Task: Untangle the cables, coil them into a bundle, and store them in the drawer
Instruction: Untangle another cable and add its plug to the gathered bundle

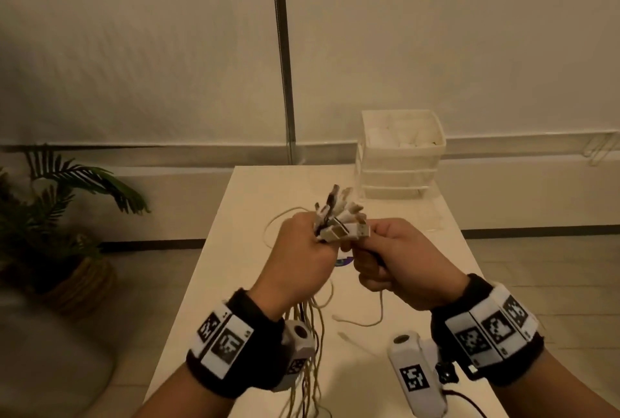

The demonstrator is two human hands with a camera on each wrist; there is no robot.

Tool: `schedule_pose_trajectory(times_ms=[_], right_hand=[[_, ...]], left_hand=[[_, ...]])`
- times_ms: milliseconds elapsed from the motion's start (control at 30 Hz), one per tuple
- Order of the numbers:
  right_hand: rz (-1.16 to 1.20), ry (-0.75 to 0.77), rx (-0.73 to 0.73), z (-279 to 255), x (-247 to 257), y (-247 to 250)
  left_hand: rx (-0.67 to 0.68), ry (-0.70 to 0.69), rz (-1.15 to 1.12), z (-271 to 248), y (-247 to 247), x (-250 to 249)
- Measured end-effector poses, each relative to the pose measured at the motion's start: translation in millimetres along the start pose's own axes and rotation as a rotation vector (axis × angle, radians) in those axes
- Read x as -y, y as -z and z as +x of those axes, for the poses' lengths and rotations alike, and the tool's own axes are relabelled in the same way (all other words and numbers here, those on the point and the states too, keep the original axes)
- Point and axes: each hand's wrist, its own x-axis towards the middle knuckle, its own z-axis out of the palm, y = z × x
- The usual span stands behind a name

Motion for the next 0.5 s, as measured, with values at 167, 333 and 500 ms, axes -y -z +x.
schedule_pose_trajectory(times_ms=[167,333,500], right_hand=[[0.1,-0.032,0.02,0,-2,4],[0.177,0.049,0.03,-2,-6,9],[0.22,0.023,0.014,-22,-28,34]], left_hand=[[0.0,-0.027,0.182,6,7,8],[-0.197,0.074,0.05,21,13,12],[-0.452,0.267,-0.413,40,60,18]])
